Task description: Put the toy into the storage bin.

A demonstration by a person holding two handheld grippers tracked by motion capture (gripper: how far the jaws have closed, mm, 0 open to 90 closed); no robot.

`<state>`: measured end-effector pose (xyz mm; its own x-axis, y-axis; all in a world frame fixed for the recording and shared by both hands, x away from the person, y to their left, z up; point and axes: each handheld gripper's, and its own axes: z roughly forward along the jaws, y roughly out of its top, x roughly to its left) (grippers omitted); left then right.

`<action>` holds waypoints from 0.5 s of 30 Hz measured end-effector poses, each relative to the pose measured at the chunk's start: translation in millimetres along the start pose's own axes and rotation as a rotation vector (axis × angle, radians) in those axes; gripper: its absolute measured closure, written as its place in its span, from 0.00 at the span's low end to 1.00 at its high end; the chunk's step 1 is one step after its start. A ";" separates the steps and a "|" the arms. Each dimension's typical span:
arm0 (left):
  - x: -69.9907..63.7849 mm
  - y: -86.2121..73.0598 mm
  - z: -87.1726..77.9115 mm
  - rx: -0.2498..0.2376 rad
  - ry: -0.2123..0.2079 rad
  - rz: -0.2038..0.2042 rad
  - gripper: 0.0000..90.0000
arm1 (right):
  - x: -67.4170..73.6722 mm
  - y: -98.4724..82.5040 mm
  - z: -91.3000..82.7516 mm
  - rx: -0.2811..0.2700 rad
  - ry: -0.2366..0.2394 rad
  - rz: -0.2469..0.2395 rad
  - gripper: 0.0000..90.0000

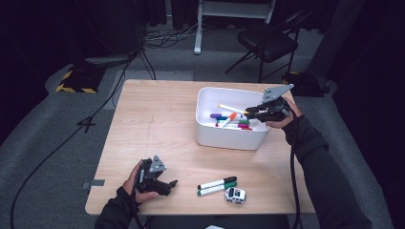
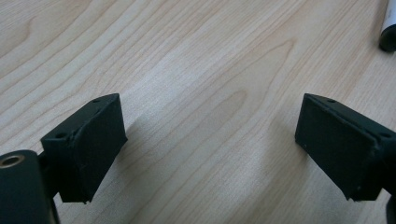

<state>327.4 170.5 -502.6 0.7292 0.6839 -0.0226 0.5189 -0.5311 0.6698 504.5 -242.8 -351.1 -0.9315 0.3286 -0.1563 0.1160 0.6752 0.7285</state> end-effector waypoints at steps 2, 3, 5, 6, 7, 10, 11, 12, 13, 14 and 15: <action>0.0 0.0 0.0 0.000 0.000 0.000 0.10 | 0.4 -2.0 1.1 0.025 0.007 0.002 0.83; 0.0 0.0 0.0 0.000 0.000 0.000 0.10 | 0.7 -3.0 1.5 0.031 0.009 0.001 0.84; 0.0 0.0 0.0 0.000 0.000 0.000 0.10 | 2.4 -6.8 1.3 0.050 0.015 0.000 0.84; 0.0 0.0 0.0 0.000 0.000 0.000 0.10 | 2.7 -8.7 0.7 0.055 0.022 -0.012 0.84; 0.0 0.0 0.0 0.000 0.000 0.000 0.10 | 3.8 -10.3 -0.3 0.062 0.023 -0.004 0.83; 0.0 0.0 0.0 0.000 0.000 0.000 0.10 | 3.9 -14.6 -2.5 0.065 0.020 -0.007 0.83; -0.1 0.0 0.1 -0.001 -0.002 -0.001 0.10 | 4.0 -15.2 -2.9 0.067 0.020 -0.007 0.84; 0.0 0.0 0.0 0.000 0.000 0.000 0.10 | 4.0 -16.6 -4.2 0.082 0.016 -0.010 0.83; 0.0 0.0 0.0 0.000 0.000 0.000 0.10 | 3.9 -17.4 -4.7 0.081 0.015 -0.005 0.84; 0.0 0.0 0.0 0.000 0.000 0.000 0.10 | 3.3 -18.8 -6.0 0.085 0.015 -0.003 0.83; 0.0 0.0 0.0 0.000 0.000 0.000 0.10 | 3.4 -19.4 -6.8 0.092 0.017 0.002 0.83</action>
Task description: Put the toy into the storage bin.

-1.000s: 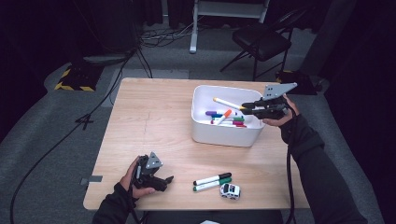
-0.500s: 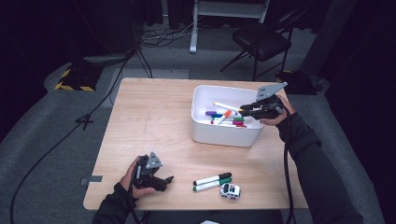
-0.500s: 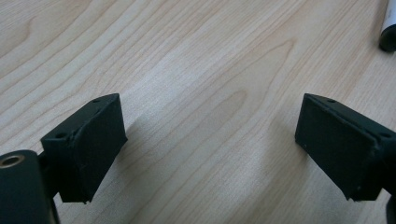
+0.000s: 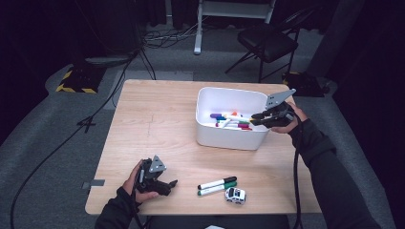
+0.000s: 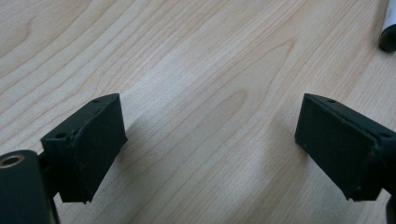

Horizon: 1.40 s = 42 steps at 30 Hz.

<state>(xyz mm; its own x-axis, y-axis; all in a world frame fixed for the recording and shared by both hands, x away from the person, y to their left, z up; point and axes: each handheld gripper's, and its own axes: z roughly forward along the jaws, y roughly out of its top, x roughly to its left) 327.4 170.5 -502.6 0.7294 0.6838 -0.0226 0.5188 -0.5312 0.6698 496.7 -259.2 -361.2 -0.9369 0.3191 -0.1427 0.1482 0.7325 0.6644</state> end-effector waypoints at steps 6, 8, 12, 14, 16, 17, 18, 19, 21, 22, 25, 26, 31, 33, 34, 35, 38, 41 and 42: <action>0.0 0.0 0.0 0.000 0.000 0.000 0.10 | -0.1 -3.6 -0.7 0.013 -0.002 -0.001 0.83; -0.1 0.0 0.1 0.000 -0.002 -0.001 0.10 | -0.8 -4.5 -3.0 -0.016 -0.009 0.016 0.80; -0.1 0.0 0.1 0.000 -0.002 -0.001 0.10 | 1.6 -5.2 -9.0 -0.077 -0.005 0.039 0.75; 0.0 0.0 0.0 0.000 0.000 -0.001 0.10 | 5.2 -5.2 -13.7 -0.095 -0.009 0.027 0.75; 0.0 0.0 0.0 0.000 0.000 0.000 0.10 | 9.4 -5.8 -18.2 -0.122 -0.014 0.028 0.71; -0.1 0.0 0.1 0.000 -0.002 -0.001 0.10 | 11.8 -6.4 -21.2 -0.143 -0.012 0.034 0.71; 0.0 0.0 0.1 -0.001 0.000 0.001 0.10 | 13.6 -6.8 -22.8 -0.160 -0.012 0.034 0.70; -0.1 0.0 0.1 0.000 -0.001 -0.001 0.10 | 16.9 -6.9 -26.3 -0.178 -0.015 0.025 0.69; 0.0 0.0 0.0 0.000 0.000 0.000 0.10 | 22.3 -6.7 -31.9 -0.212 -0.012 0.021 0.68; 0.0 0.0 0.1 -0.001 -0.002 -0.001 0.10 | 25.5 -6.3 -35.8 -0.229 -0.011 0.010 0.67; 0.0 0.0 0.0 0.000 0.000 0.000 0.10 | 35.3 -5.2 -45.8 -0.297 0.000 0.006 0.65; -0.1 0.0 0.1 0.000 -0.002 -0.001 0.10 | 40.1 -4.7 -49.4 -0.317 0.017 -0.004 0.65; -0.3 -0.1 0.1 0.001 -0.004 -0.003 0.10 | 63.5 -4.7 -55.5 -0.358 0.049 -0.061 0.63; -0.3 -0.1 0.1 0.000 -0.003 -0.003 0.10 | 72.5 -6.9 -55.9 -0.363 0.066 -0.073 0.63; -0.3 -0.1 0.1 0.000 -0.003 -0.003 0.10 | 75.1 -8.0 -55.4 -0.368 0.070 -0.082 0.63; -0.3 -0.1 0.1 0.000 -0.003 -0.003 0.10 | 79.0 -9.6 -54.9 -0.367 0.073 -0.083 0.62; -0.3 -0.1 0.1 0.000 -0.003 -0.003 0.10 | 88.6 -15.6 -52.1 -0.368 0.090 -0.091 0.61; -0.3 -0.1 0.1 0.000 -0.003 -0.003 0.10 | 97.4 -22.1 -47.3 -0.365 0.099 -0.093 0.60; -0.3 -0.1 0.1 0.000 -0.003 -0.003 0.10 | 100.3 -24.6 -44.8 -0.360 0.100 -0.098 0.60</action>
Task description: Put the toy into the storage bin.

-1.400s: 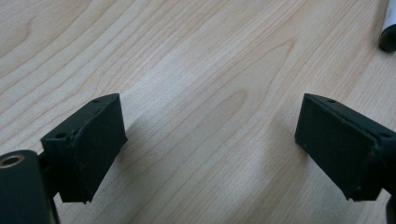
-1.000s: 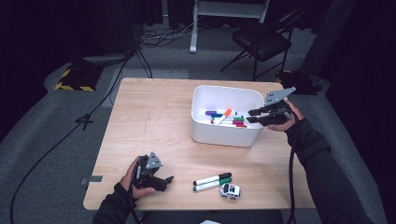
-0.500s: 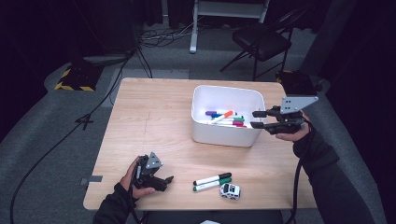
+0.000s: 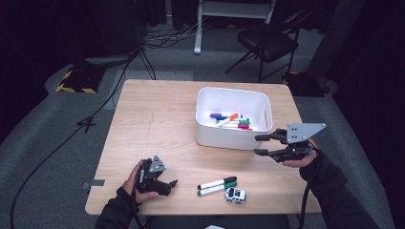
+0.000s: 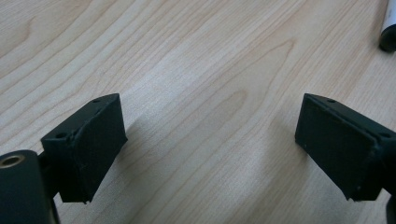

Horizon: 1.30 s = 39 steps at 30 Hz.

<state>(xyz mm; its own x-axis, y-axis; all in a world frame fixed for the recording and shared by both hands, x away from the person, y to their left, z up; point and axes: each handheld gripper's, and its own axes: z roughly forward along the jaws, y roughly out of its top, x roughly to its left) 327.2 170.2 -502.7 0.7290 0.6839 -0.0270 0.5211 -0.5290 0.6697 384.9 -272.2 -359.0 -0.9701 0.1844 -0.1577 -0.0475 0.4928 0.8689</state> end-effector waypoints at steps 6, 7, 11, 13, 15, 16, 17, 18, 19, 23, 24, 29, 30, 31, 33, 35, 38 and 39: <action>0.1 0.1 0.0 0.000 0.002 0.002 0.10 | 13.1 -21.7 21.2 0.045 0.062 -0.003 0.60; 0.1 0.1 0.0 0.000 0.002 0.002 0.10 | 15.6 -26.8 28.2 0.060 0.073 0.004 0.61; 0.3 0.1 -0.1 0.000 0.004 0.003 0.10 | 21.7 -43.1 53.0 0.097 0.123 0.020 0.62; 0.3 0.1 -0.1 -0.001 0.003 0.003 0.10 | 23.0 -50.0 64.8 0.100 0.144 0.031 0.64; 0.0 0.0 0.0 0.000 0.000 0.000 0.10 | 23.7 -55.2 74.6 0.111 0.157 0.046 0.65; 0.0 0.0 0.0 0.000 0.001 0.001 0.10 | 24.1 -57.8 80.0 0.110 0.174 0.049 0.65; 0.0 0.0 0.0 0.000 0.000 0.001 0.10 | 25.4 -60.1 86.1 0.131 0.188 0.056 0.65; 0.0 0.0 0.0 0.000 0.001 0.001 0.10 | 26.2 -61.6 90.3 0.144 0.199 0.052 0.65; 0.0 0.0 0.0 0.000 0.000 0.001 0.10 | 26.9 -63.2 94.0 0.149 0.207 0.048 0.65; 0.1 0.0 0.0 -0.001 0.001 0.001 0.10 | 26.4 -68.1 105.0 0.158 0.233 0.067 0.65; 0.0 0.0 0.0 0.000 0.000 0.000 0.10 | 26.7 -68.7 107.5 0.159 0.236 0.075 0.65; 0.2 0.1 -0.1 0.000 0.004 0.003 0.10 | 28.3 -69.6 120.9 0.173 0.270 0.072 0.66; 0.1 0.0 0.0 -0.001 0.001 0.001 0.10 | 28.6 -69.7 123.1 0.172 0.274 0.074 0.66; 0.0 0.0 0.0 0.001 0.000 0.000 0.10 | 28.7 -70.1 126.0 0.178 0.277 0.076 0.67; 0.1 0.1 0.0 -0.001 0.001 0.002 0.10 | 29.2 -70.7 130.8 0.189 0.289 0.074 0.68; 0.3 0.1 -0.1 -0.001 0.003 0.003 0.10 | 29.6 -71.9 135.4 0.202 0.292 0.069 0.69; 0.0 0.0 0.0 0.000 0.000 0.000 0.10 | 29.0 -74.6 138.9 0.224 0.286 0.067 0.72; 0.0 0.0 0.0 0.000 0.000 0.000 0.10 | 28.0 -75.8 139.7 0.233 0.275 0.063 0.75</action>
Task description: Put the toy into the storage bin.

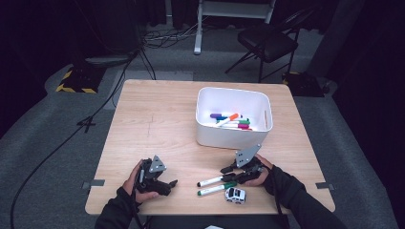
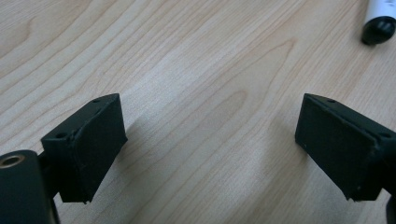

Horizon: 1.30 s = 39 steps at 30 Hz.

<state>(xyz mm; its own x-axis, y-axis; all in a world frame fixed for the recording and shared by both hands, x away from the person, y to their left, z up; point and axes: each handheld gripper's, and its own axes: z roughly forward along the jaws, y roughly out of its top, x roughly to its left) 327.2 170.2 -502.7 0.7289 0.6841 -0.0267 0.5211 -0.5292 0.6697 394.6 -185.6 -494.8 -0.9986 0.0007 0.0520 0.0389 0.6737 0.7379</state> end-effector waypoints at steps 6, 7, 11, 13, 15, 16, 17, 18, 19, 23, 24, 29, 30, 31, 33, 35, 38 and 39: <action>0.0 0.0 0.0 0.000 0.000 0.000 0.10 | -5.2 -7.7 -2.4 -0.012 -0.009 0.022 0.81; 0.0 0.0 0.0 0.000 0.000 0.000 0.10 | -6.4 -9.1 -3.4 -0.016 -0.014 0.024 0.82; 0.0 0.0 0.0 0.000 0.000 0.000 0.10 | -9.2 -15.6 -9.0 -0.029 -0.049 0.034 0.82; -0.1 0.0 0.0 -0.001 0.001 0.000 0.10 | -8.5 -17.8 -12.4 -0.025 -0.064 0.041 0.82; -0.1 0.0 0.0 -0.001 0.001 0.000 0.10 | -7.7 -19.7 -14.4 -0.028 -0.078 0.042 0.82; -0.1 0.0 0.0 0.000 0.001 0.000 0.10 | -7.0 -20.6 -16.2 -0.025 -0.083 0.037 0.82; -0.1 0.0 0.0 0.000 0.000 0.000 0.10 | -6.1 -20.9 -19.1 -0.030 -0.083 0.040 0.82; -0.1 0.0 0.0 0.000 0.000 0.000 0.10 | -5.6 -21.1 -22.4 -0.050 -0.083 0.042 0.83; -0.1 0.0 0.0 0.000 0.001 0.000 0.10 | -4.9 -20.4 -26.3 -0.066 -0.088 0.043 0.83; 0.0 0.0 0.0 0.000 0.000 0.000 0.10 | -1.2 -16.6 -38.4 -0.084 -0.115 0.030 0.83; 0.0 0.0 0.0 0.000 0.000 0.000 0.10 | -0.2 -16.3 -39.9 -0.085 -0.125 0.026 0.83; 0.0 0.0 0.0 0.000 0.000 0.000 0.10 | 1.3 -13.8 -47.1 -0.108 -0.143 0.021 0.83; 0.0 0.0 0.0 0.000 0.000 0.000 0.10 | 2.3 -12.5 -49.5 -0.113 -0.148 0.016 0.83; 0.0 0.0 0.0 0.000 0.000 0.000 0.10 | 3.8 -11.2 -51.5 -0.121 -0.153 0.019 0.83; 0.0 0.0 0.0 0.000 0.000 0.000 0.10 | 6.0 -8.1 -56.0 -0.132 -0.156 0.007 0.83; 0.0 0.0 0.0 0.000 0.000 0.000 0.10 | 8.4 -5.5 -59.7 -0.142 -0.161 0.003 0.83; 0.0 0.0 0.0 0.000 0.000 0.000 0.10 | 11.4 -0.6 -67.1 -0.163 -0.168 -0.021 0.83; 0.0 0.0 0.0 0.000 0.000 0.000 0.10 | 12.5 0.5 -68.7 -0.167 -0.172 -0.017 0.83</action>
<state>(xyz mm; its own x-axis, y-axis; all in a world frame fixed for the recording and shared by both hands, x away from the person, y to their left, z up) 327.2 170.2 -502.7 0.7288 0.6842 -0.0267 0.5210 -0.5290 0.6699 384.5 -236.1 -447.6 -0.9898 0.1260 -0.0667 0.0126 0.5434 0.8394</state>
